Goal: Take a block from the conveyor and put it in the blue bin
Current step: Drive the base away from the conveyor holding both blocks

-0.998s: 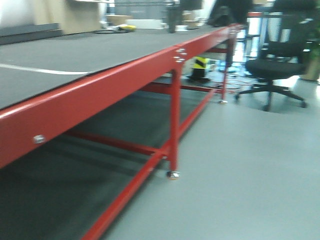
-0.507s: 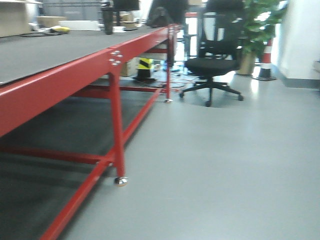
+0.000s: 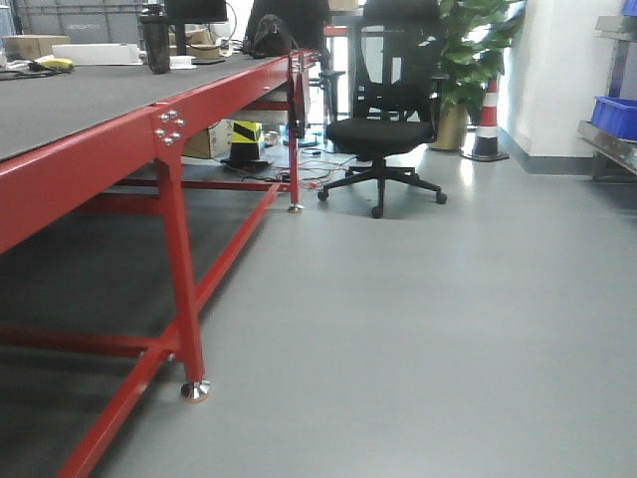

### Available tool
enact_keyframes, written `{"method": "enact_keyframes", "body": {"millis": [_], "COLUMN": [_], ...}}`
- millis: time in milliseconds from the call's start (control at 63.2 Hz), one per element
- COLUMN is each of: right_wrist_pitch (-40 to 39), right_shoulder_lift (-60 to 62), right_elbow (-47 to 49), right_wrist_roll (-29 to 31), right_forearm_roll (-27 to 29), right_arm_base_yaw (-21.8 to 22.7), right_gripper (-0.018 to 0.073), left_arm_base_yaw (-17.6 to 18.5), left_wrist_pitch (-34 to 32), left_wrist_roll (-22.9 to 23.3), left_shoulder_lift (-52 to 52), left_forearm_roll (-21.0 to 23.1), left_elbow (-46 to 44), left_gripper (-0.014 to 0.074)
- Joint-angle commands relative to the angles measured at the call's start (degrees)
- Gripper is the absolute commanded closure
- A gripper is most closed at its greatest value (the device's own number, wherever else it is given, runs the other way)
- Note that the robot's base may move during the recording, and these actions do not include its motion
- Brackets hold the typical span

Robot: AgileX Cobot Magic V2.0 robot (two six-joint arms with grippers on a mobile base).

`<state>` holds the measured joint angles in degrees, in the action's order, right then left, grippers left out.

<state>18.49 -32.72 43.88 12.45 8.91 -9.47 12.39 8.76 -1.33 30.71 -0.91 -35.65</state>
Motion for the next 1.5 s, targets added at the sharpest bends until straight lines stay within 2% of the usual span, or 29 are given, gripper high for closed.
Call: {"method": "enact_keyframes", "body": {"millis": [0,1488], "right_wrist_pitch": [-0.96,-0.96], "right_shoulder_lift": [0.14,0.14], "right_elbow": [-0.06,-0.06], "right_wrist_roll": [0.29,0.29], "right_forearm_roll": [-0.11,-0.11], "right_arm_base_yaw": [0.08,0.08], "right_gripper": [0.0721,0.0721], "left_arm_base_yaw": [0.04,0.04], "left_wrist_pitch": [-0.85,-1.19], "left_wrist_roll": [0.02,0.02], "left_shoulder_lift": [-0.22,-0.22], "left_forearm_roll": [-0.11,-0.11], "left_elbow": [0.0,0.0], "left_gripper": [0.0708,0.0708]}}
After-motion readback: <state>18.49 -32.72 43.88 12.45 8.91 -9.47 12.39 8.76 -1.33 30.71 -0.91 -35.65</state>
